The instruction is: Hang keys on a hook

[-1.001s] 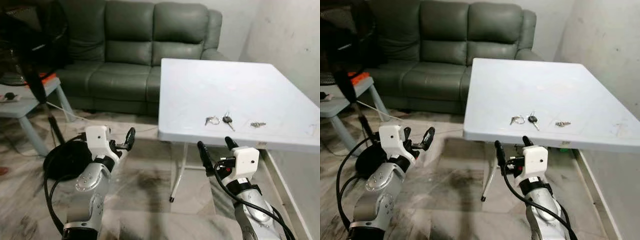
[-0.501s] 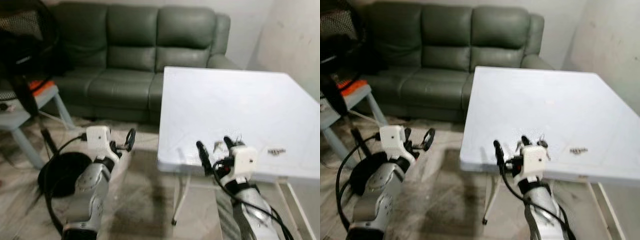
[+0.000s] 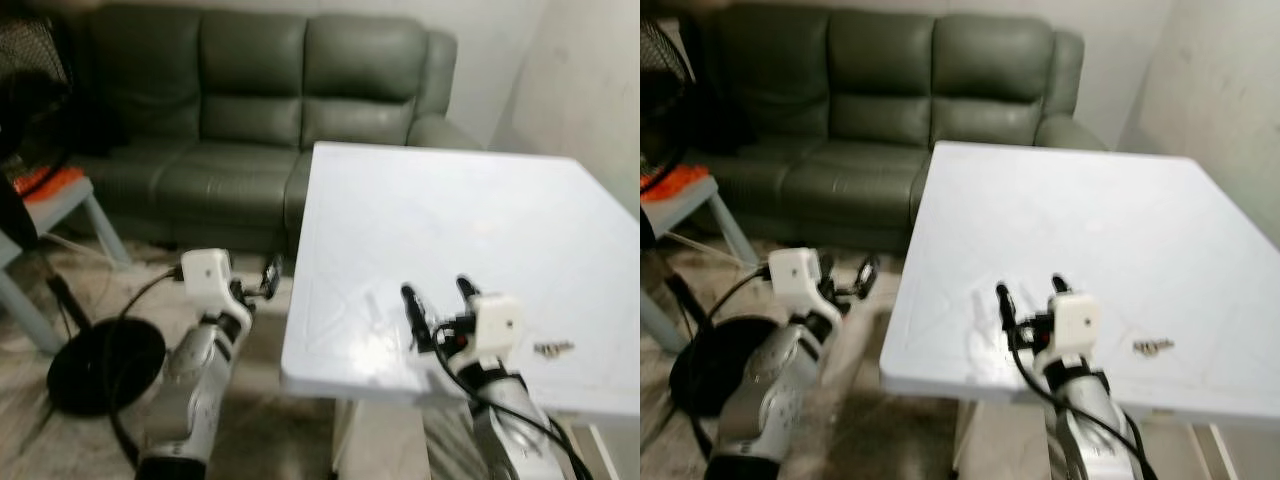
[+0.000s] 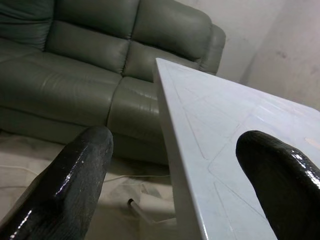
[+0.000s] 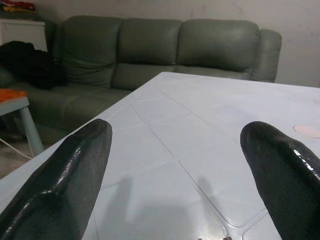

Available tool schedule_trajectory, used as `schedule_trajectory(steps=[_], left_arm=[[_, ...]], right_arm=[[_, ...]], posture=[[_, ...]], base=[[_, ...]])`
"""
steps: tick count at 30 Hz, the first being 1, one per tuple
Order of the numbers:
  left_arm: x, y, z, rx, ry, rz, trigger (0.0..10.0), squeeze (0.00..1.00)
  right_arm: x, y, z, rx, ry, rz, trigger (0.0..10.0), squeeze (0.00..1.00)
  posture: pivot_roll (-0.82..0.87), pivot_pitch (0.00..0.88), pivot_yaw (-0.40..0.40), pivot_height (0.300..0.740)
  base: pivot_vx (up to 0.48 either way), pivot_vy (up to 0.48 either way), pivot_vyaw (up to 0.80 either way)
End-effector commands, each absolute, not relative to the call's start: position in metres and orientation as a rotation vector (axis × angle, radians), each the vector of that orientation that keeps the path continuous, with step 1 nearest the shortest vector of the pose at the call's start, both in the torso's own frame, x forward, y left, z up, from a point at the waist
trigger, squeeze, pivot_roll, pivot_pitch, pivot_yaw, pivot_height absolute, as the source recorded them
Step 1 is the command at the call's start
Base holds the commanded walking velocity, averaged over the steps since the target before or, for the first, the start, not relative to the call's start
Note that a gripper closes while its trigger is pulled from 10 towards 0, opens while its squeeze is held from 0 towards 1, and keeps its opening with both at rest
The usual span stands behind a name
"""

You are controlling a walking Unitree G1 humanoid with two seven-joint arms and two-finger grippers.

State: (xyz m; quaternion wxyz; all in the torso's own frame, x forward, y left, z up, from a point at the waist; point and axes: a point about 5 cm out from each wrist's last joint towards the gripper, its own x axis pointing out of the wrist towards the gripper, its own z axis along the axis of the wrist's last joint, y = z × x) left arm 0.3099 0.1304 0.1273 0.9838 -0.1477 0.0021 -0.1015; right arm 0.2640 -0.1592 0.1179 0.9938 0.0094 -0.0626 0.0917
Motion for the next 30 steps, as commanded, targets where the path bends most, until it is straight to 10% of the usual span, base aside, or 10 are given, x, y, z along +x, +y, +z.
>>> schedule_trajectory(steps=[1,30], left_arm=[[0.308,0.123,0.131,-0.285,-0.001,-0.254,10.0,0.00],[0.266,0.071,0.131,-0.172,0.020,-0.591,10.0,0.00]], right_arm=[[0.267,-0.165,0.121,0.035,-0.119,0.144,10.0,0.00],[0.295,-0.171,0.098,0.003,0.171,-0.168,10.0,0.00]], posture=[[0.00,0.000,-0.023,0.740],[0.01,0.026,-0.044,0.740]], base=[[0.000,0.000,0.00],[0.000,0.000,0.00]])
